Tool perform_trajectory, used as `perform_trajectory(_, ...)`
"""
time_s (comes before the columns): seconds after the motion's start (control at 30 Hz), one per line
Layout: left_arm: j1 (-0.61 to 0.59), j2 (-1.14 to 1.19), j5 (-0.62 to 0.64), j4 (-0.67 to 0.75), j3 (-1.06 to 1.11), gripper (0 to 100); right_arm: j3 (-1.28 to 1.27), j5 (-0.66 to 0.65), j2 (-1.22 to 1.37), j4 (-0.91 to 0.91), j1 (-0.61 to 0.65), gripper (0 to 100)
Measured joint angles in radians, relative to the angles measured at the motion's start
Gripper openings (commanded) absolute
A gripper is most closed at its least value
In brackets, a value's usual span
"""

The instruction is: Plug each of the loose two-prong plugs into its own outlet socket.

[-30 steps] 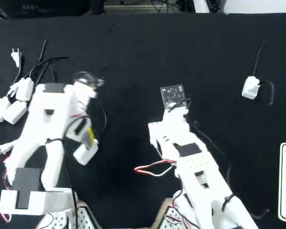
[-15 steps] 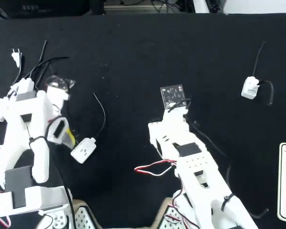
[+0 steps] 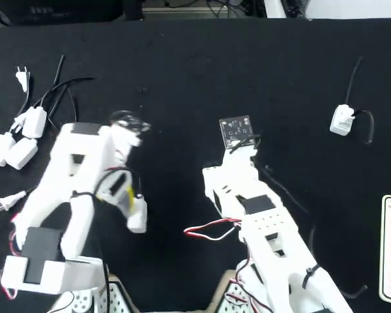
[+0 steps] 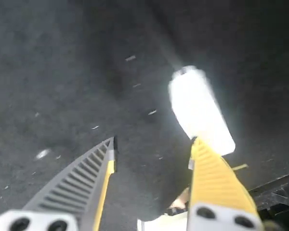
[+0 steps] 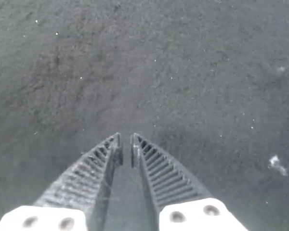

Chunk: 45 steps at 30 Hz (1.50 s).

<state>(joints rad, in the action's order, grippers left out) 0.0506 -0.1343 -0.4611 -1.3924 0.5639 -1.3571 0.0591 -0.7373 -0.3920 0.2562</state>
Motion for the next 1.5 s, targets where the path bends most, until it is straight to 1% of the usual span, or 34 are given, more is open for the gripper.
perform_trajectory(0.1,0.091,0.000,0.038,0.002,-0.008,25,0.011,0.015,0.000,0.000,-0.058,3.2)
perform_trajectory(0.23,0.176,0.003,0.084,0.072,-0.020,25,0.021,0.092,0.000,0.000,-0.107,3.3)
perform_trajectory(0.37,0.192,0.005,0.141,0.146,-0.018,25,0.021,0.109,0.000,0.000,-0.114,3.4)
perform_trajectory(0.47,0.192,0.005,0.153,0.150,-0.018,25,0.021,0.112,0.000,0.000,-0.114,3.4)
perform_trajectory(0.57,0.161,0.006,0.138,0.092,-0.046,25,0.021,0.112,0.000,0.000,-0.114,3.4)
perform_trajectory(0.73,0.064,0.009,0.005,-0.014,-0.064,25,0.023,0.112,0.000,0.000,-0.114,3.2)
perform_trajectory(0.83,-0.021,0.009,-0.058,-0.005,-0.063,25,0.057,0.112,0.000,-0.026,-0.153,3.2)
perform_trajectory(0.9,-0.043,0.009,-0.074,0.025,-0.031,25,0.092,0.115,0.000,-0.061,-0.203,3.3)
perform_trajectory(0.97,-0.037,0.009,-0.078,0.055,0.020,25,0.118,0.118,0.000,-0.084,-0.258,3.4)
perform_trajectory(1.03,-0.008,0.009,-0.080,0.089,0.072,25,0.130,0.118,0.000,-0.089,-0.305,3.4)
perform_trajectory(1.13,0.083,0.009,-0.068,0.133,0.143,23,0.133,0.118,0.000,-0.089,-0.353,3.4)
perform_trajectory(1.27,0.218,0.009,0.002,0.173,0.150,23,0.135,0.118,0.000,-0.089,-0.362,3.4)
perform_trajectory(1.4,0.367,0.009,0.097,0.235,0.150,23,0.135,0.118,0.000,-0.089,-0.364,3.4)
perform_trajectory(1.5,0.436,0.009,0.164,0.262,0.140,23,0.135,0.118,0.000,-0.089,-0.364,3.4)
